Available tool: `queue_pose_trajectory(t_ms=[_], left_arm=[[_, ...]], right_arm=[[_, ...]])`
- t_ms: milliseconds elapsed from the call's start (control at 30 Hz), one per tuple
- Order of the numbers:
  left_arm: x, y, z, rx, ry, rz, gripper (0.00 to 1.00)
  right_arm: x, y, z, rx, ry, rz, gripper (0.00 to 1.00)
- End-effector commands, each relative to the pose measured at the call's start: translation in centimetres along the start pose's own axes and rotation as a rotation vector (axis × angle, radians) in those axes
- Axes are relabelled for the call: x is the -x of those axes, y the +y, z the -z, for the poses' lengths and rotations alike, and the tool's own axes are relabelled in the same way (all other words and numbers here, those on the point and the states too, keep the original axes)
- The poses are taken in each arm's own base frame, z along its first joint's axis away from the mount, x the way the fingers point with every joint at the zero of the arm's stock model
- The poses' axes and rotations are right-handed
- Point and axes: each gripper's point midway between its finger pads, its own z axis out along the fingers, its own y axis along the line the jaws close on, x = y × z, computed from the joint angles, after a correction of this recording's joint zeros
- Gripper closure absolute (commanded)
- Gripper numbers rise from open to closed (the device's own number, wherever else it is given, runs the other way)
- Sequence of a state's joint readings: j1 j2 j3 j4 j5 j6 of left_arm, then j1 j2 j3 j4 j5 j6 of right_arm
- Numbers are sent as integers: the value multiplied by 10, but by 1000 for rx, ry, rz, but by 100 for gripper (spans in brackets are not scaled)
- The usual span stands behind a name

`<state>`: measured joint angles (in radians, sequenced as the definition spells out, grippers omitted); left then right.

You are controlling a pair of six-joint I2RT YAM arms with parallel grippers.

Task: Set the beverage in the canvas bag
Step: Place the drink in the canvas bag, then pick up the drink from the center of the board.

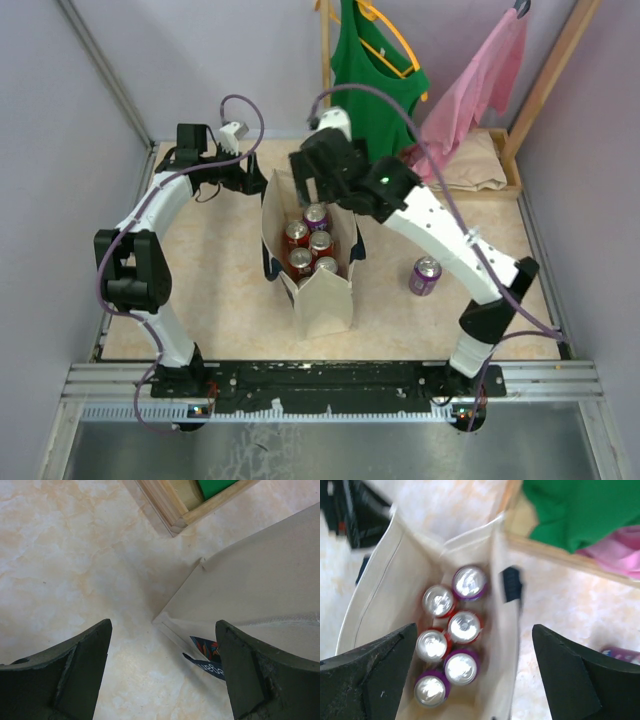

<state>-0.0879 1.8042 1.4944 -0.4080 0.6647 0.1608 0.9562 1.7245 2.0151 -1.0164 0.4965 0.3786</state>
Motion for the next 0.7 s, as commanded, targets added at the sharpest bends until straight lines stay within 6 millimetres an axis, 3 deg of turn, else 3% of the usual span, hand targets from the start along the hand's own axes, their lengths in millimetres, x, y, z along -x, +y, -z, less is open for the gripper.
queue_pose_trajectory(t_ms=[0, 100, 167, 233, 467, 667], left_arm=[[26, -5, 5, -19, -62, -49, 10], [28, -5, 6, -17, -65, -52, 10], [28, -6, 6, -17, -67, -52, 10], [29, -5, 6, -15, -68, -54, 10], [30, -6, 7, -12, -70, -54, 10], [30, -6, 9, -9, -66, -64, 10]], right_arm=[[69, -85, 68, -172, -249, -213, 3], [52, -136, 78, -302, -201, -294, 4], [27, -165, 80, -389, -112, -323, 5], [-1, -179, 79, -440, -16, -324, 5], [-107, -185, 46, -439, 275, -426, 4], [-156, -196, 30, -436, 363, -508, 4]])
